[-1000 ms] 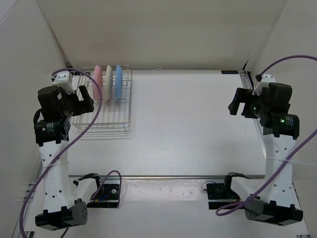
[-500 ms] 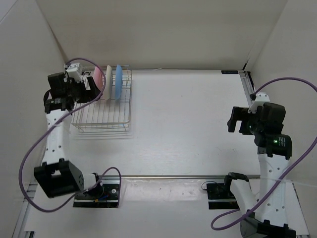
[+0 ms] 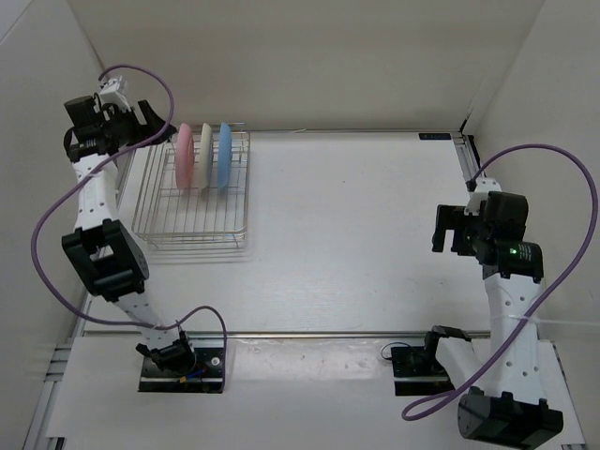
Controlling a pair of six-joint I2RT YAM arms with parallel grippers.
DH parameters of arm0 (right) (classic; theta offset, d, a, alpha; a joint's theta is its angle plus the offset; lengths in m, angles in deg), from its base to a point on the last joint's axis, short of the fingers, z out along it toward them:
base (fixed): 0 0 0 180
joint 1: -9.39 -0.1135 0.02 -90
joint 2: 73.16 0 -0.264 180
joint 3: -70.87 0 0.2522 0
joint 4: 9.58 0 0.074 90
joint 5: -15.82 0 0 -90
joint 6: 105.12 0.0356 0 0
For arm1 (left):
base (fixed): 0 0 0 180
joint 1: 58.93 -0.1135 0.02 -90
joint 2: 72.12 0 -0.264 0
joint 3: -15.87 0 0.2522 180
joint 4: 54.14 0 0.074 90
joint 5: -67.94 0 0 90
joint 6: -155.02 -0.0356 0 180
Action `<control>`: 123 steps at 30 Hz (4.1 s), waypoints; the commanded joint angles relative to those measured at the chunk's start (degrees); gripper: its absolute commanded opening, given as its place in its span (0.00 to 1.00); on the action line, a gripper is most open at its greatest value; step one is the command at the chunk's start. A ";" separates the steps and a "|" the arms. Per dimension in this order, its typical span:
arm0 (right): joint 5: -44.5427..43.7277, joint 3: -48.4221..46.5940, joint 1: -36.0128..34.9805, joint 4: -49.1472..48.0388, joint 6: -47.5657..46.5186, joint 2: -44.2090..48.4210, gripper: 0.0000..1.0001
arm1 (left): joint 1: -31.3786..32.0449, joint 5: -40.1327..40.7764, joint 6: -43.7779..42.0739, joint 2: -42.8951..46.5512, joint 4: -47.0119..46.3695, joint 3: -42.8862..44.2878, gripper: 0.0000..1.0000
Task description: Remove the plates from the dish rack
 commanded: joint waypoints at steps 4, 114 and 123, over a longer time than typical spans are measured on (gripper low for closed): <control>-2.46 -0.52 0.34 -2.22 -1.58 -0.99 1.00 | 0.21 -7.97 2.55 -9.51 -0.93 7.28 0.88; 18.37 -48.26 -28.84 10.87 -10.54 -41.25 0.79 | 97.95 66.56 -52.20 10.00 27.18 4.19 0.11; 17.23 -44.92 -28.84 10.35 -11.07 -37.74 0.13 | 98.47 68.58 -52.81 7.54 25.87 6.14 0.11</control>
